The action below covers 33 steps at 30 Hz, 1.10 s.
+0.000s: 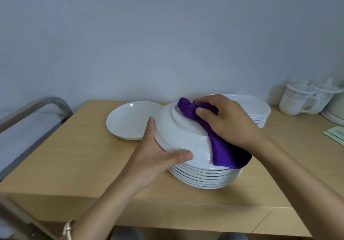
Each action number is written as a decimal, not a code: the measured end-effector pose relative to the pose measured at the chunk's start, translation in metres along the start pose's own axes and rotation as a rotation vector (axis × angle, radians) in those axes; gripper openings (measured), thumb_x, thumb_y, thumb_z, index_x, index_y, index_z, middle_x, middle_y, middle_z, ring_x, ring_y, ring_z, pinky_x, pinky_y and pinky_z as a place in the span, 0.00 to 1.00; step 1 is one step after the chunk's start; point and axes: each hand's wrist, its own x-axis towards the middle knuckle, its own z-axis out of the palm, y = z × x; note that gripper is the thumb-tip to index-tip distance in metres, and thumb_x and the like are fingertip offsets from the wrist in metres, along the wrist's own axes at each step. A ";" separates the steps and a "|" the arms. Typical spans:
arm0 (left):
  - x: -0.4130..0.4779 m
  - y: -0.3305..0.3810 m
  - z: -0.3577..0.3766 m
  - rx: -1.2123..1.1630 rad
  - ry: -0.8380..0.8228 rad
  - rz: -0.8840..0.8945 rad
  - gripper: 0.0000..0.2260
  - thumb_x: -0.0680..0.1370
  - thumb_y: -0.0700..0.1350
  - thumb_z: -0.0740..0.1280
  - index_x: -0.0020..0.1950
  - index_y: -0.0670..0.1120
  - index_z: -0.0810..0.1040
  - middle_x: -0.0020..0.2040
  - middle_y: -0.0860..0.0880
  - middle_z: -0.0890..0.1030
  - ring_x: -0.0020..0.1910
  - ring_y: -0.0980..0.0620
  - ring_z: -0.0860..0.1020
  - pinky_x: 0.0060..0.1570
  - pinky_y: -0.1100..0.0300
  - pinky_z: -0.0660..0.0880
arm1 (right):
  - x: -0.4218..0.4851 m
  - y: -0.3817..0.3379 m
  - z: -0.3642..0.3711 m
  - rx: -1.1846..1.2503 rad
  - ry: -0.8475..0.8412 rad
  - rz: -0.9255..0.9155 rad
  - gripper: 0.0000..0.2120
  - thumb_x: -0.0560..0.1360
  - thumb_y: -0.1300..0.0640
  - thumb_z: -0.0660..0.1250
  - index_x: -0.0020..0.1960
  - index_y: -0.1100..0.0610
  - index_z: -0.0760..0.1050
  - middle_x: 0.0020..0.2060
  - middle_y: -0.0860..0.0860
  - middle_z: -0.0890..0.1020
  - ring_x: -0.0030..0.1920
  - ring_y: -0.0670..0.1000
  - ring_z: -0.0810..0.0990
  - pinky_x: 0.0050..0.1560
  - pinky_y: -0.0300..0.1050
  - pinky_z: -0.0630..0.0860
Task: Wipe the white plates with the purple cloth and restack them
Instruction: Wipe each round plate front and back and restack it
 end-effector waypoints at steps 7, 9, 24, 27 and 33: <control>0.010 0.007 0.001 0.029 0.001 0.072 0.39 0.60 0.48 0.79 0.68 0.45 0.67 0.59 0.51 0.82 0.61 0.53 0.79 0.54 0.62 0.76 | 0.029 -0.055 0.027 -0.029 -0.063 -0.257 0.11 0.78 0.53 0.62 0.57 0.51 0.78 0.54 0.49 0.79 0.56 0.49 0.75 0.57 0.45 0.69; 0.009 0.008 0.000 0.050 0.003 0.070 0.40 0.58 0.50 0.79 0.68 0.49 0.68 0.57 0.55 0.82 0.60 0.57 0.79 0.55 0.62 0.76 | 0.050 -0.061 0.036 -0.160 -0.100 -0.215 0.11 0.78 0.52 0.61 0.57 0.50 0.78 0.54 0.49 0.78 0.55 0.50 0.75 0.53 0.45 0.70; -0.003 0.011 -0.003 0.173 0.099 -0.030 0.30 0.60 0.54 0.83 0.53 0.62 0.67 0.49 0.75 0.77 0.49 0.76 0.75 0.42 0.76 0.71 | 0.080 0.054 -0.009 0.022 -0.193 0.254 0.12 0.79 0.48 0.62 0.56 0.52 0.79 0.55 0.50 0.81 0.50 0.48 0.77 0.50 0.39 0.69; -0.003 0.013 -0.003 0.171 0.094 -0.023 0.33 0.56 0.60 0.79 0.57 0.61 0.69 0.53 0.70 0.79 0.53 0.70 0.77 0.47 0.70 0.74 | 0.035 0.071 -0.021 0.095 -0.061 0.253 0.07 0.80 0.49 0.60 0.53 0.48 0.76 0.49 0.44 0.80 0.48 0.43 0.77 0.47 0.34 0.69; 0.000 0.013 -0.004 0.210 0.092 0.004 0.37 0.56 0.64 0.78 0.61 0.55 0.71 0.56 0.61 0.81 0.57 0.61 0.79 0.56 0.54 0.77 | -0.053 0.033 0.006 0.168 0.352 -0.019 0.08 0.77 0.49 0.61 0.54 0.40 0.73 0.53 0.36 0.76 0.59 0.35 0.71 0.58 0.25 0.63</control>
